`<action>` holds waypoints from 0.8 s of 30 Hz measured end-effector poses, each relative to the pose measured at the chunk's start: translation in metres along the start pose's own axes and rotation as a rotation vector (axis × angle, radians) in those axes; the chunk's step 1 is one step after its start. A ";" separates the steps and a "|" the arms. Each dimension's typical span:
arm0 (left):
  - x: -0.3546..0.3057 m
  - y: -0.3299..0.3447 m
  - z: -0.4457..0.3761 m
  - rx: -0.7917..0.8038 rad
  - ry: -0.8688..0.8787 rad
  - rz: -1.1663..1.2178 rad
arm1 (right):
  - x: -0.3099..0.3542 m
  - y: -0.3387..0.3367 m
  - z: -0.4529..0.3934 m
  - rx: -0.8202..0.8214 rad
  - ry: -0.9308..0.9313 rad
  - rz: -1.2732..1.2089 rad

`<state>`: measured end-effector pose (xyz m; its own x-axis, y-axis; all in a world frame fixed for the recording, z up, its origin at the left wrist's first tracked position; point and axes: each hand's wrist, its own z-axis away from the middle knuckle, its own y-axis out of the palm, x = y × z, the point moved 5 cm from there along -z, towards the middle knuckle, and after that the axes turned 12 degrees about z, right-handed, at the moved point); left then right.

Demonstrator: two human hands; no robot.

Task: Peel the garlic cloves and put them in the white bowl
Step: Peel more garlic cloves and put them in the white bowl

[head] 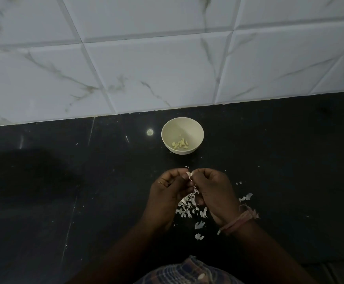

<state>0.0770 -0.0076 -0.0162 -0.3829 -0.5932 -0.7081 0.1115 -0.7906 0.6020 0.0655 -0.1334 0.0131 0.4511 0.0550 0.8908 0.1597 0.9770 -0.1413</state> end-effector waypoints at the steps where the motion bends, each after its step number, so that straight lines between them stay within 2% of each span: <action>1: 0.000 0.000 -0.001 0.003 -0.010 0.015 | 0.000 0.000 -0.001 0.001 -0.002 0.007; 13: -0.006 0.006 -0.008 -0.038 -0.016 0.013 | 0.006 -0.003 -0.016 -0.045 -0.082 0.177; 20: -0.003 0.003 -0.015 -0.104 -0.047 0.181 | 0.002 0.002 -0.019 -0.050 -0.043 0.106; 24: 0.003 0.000 -0.016 -0.177 -0.082 0.241 | -0.002 0.010 -0.018 -0.023 0.015 -0.037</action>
<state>0.0906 -0.0121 -0.0239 -0.3977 -0.7586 -0.5162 0.3634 -0.6468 0.6705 0.0823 -0.1274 0.0021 0.4579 0.0158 0.8889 0.1963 0.9734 -0.1184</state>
